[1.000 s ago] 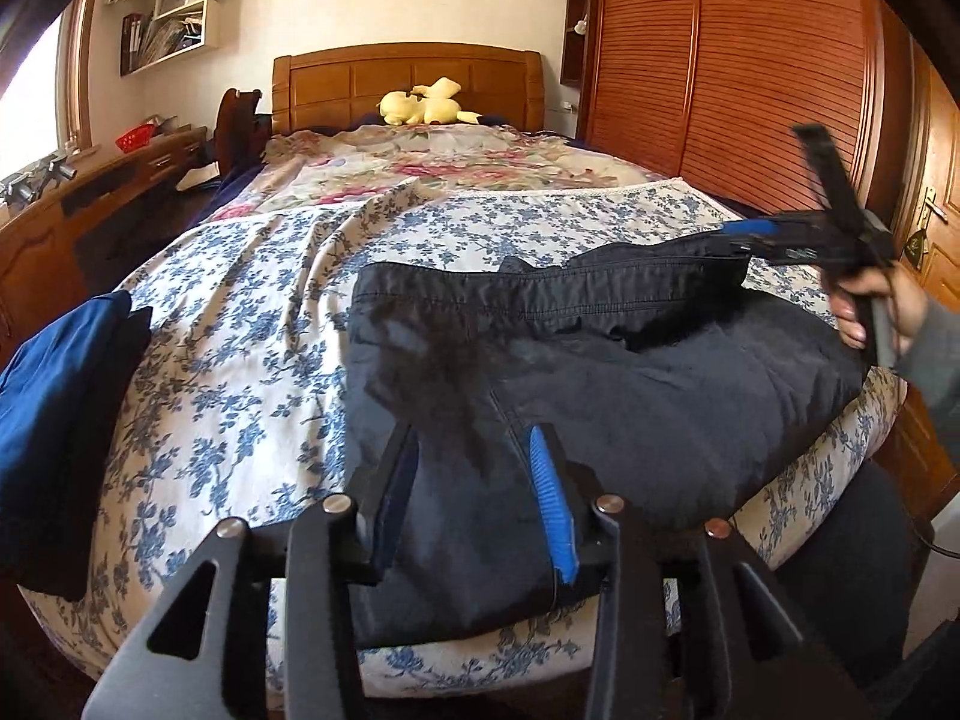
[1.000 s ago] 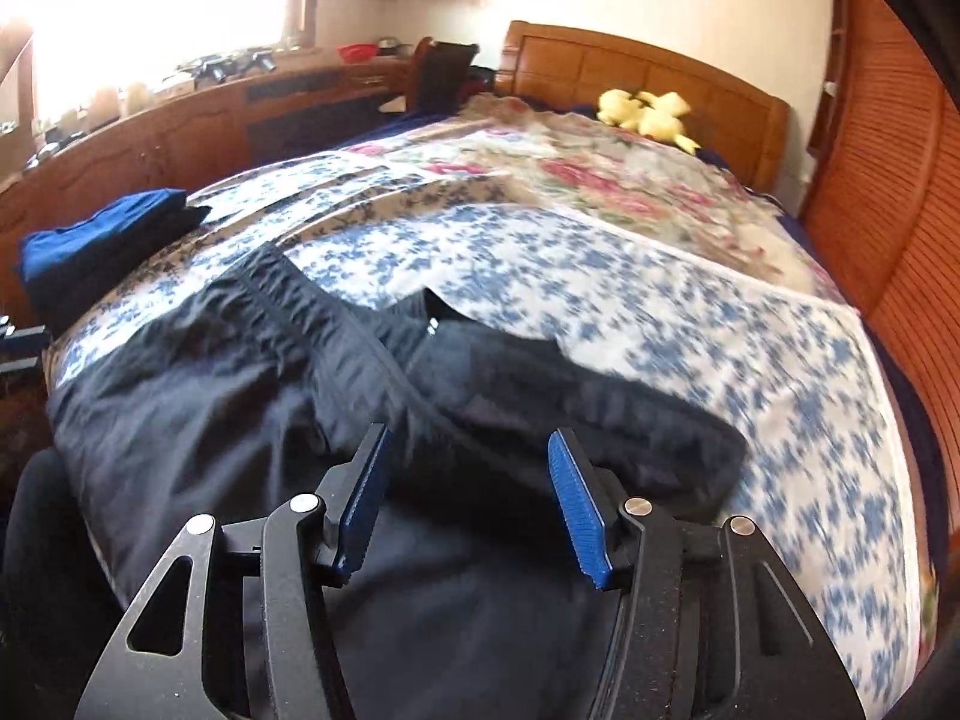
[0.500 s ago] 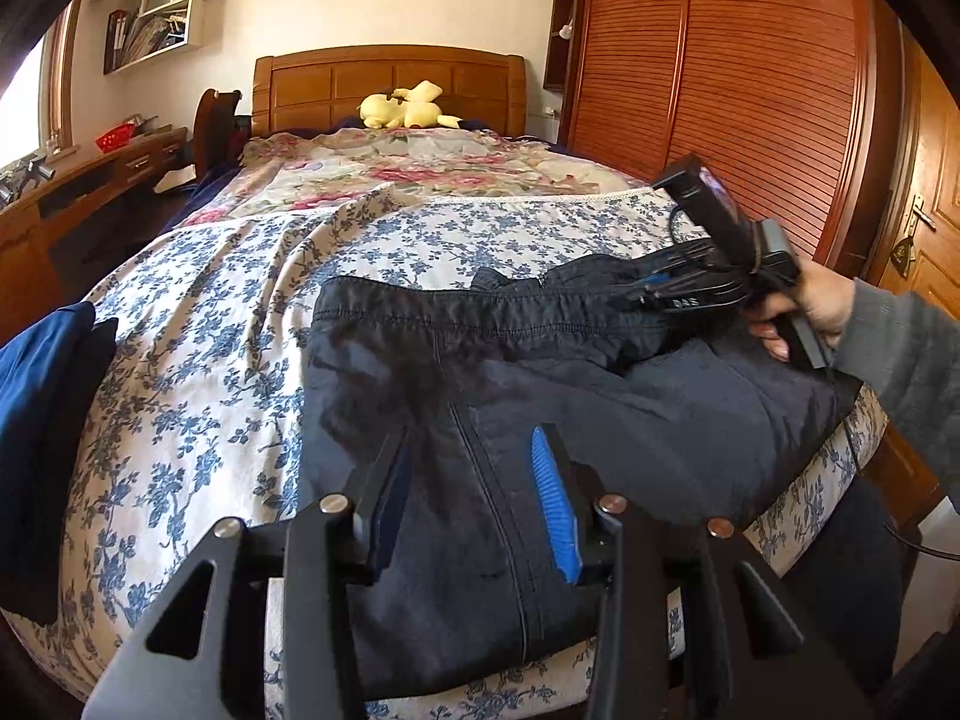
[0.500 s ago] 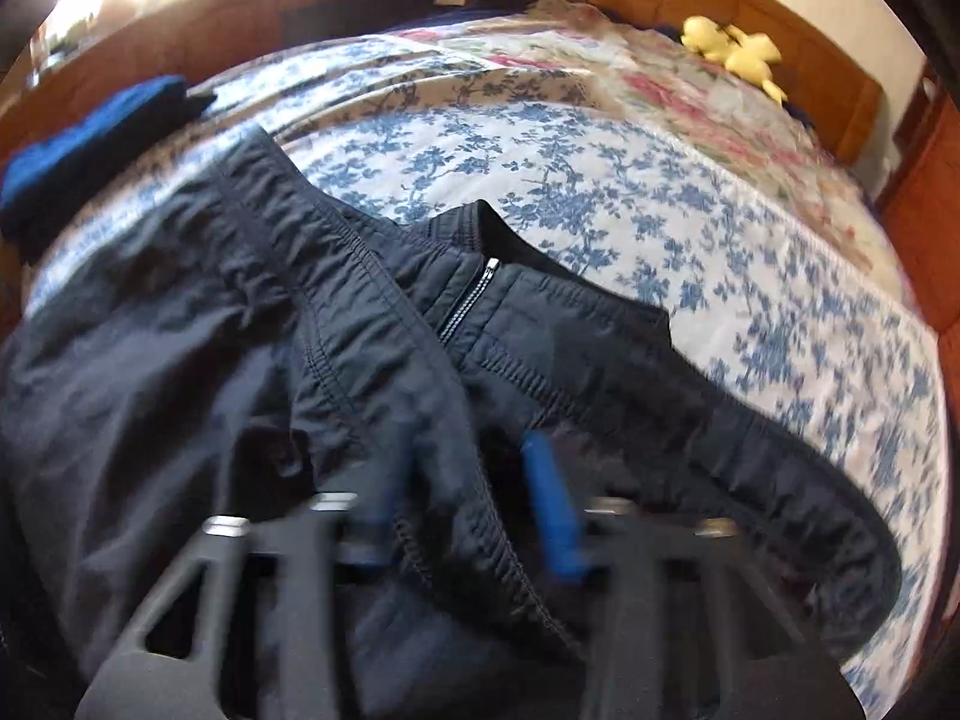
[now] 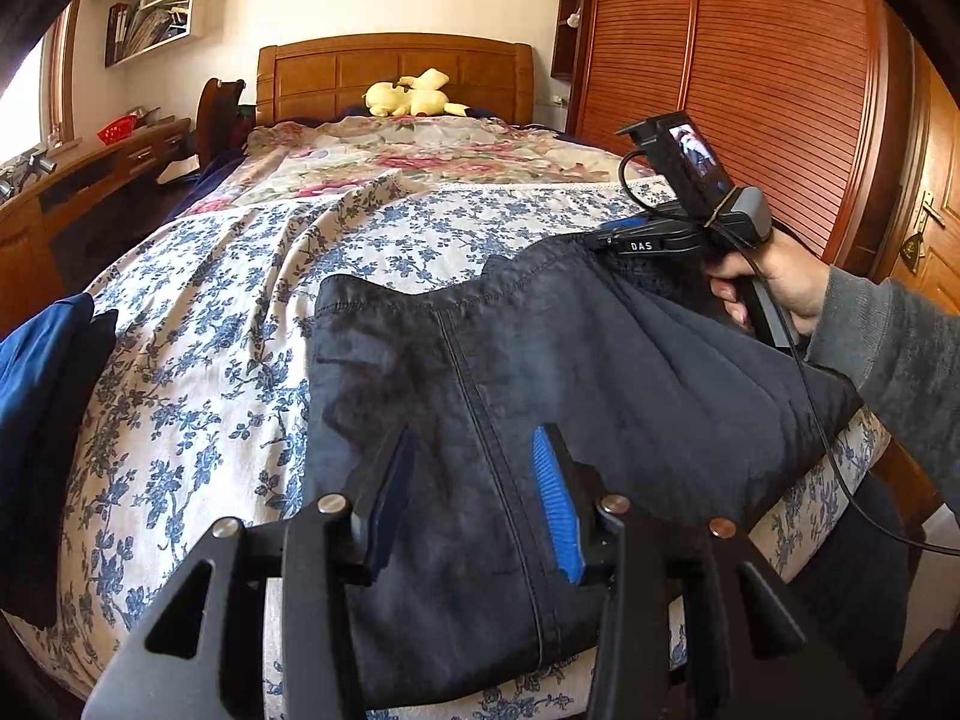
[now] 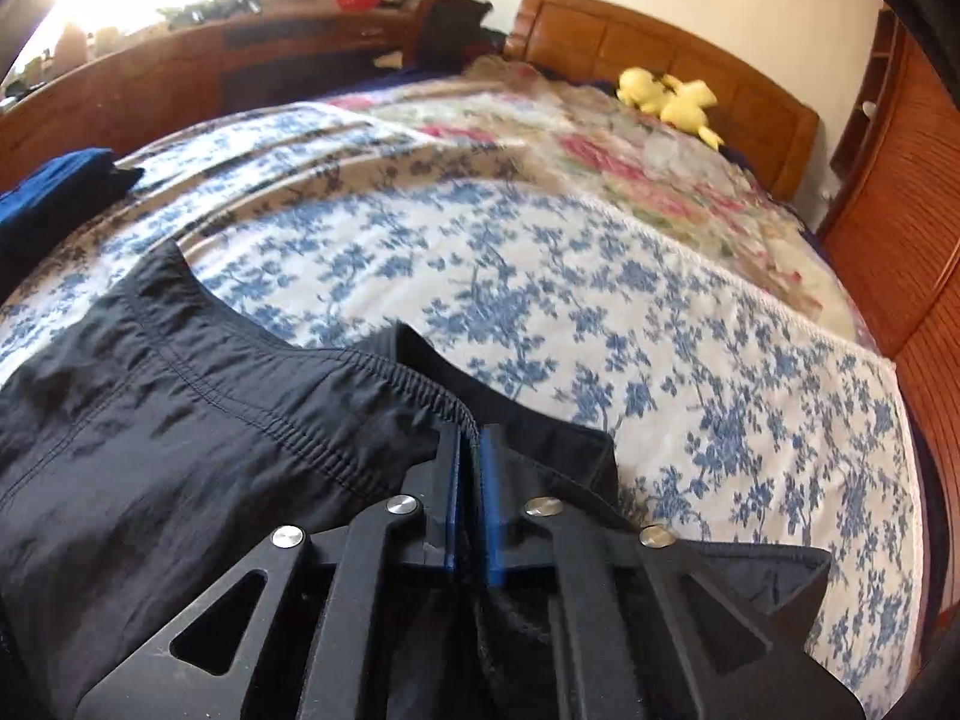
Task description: Fold large clothes
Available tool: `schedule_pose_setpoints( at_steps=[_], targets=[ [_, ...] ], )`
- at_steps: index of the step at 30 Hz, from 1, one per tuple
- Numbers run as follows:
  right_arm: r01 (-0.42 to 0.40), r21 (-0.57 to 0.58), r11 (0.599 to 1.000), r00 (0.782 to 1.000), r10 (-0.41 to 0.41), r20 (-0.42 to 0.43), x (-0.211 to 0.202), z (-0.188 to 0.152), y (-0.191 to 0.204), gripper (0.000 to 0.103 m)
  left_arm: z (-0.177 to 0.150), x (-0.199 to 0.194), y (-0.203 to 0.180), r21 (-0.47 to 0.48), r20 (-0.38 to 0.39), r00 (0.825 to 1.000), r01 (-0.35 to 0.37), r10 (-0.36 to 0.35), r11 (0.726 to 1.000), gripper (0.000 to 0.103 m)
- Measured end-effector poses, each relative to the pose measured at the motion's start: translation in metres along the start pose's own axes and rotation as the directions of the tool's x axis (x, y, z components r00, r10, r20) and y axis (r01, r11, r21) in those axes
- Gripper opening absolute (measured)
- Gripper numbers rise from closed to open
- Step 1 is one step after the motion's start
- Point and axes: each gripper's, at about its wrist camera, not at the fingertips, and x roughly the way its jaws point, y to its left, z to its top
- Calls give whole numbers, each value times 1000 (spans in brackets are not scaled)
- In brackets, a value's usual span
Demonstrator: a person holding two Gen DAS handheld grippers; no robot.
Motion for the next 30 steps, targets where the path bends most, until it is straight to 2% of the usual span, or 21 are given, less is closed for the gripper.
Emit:
schedule_pose_setpoints(
  at_steps=[1,3,7,14,19,21,27,30],
  targets=[
    [17,11,1000,1000,-17,0,-1,0,-3,37,1,1,-1,-2,1,1000,-5,5,1000,40],
    [10,41,999,1000,-11,19,-9,-2,-12,51,2,3,-1,-4,0,1000,-6,6,1000,40],
    [-16,132,991,997,5,81,-42,-13,-49,57,4,5,-6,6,-4,1000,-3,3,1000,40],
    [66,158,985,994,-78,72,-75,-47,-105,57,7,9,-15,20,-5,1000,8,-8,1000,41],
    [71,212,975,996,-82,45,-80,-75,-135,57,5,13,-23,29,-17,1000,19,-18,999,41],
    [52,232,971,998,-60,28,-77,-87,-141,57,5,14,-26,35,-22,1000,22,-21,999,41],
    [72,250,966,995,-54,-78,-44,-107,-148,57,2,18,-32,40,-42,999,26,-25,999,42],
    [65,307,949,990,-24,-136,-24,-114,-157,57,0,20,-33,40,-49,999,25,-23,999,42]
  ],
)
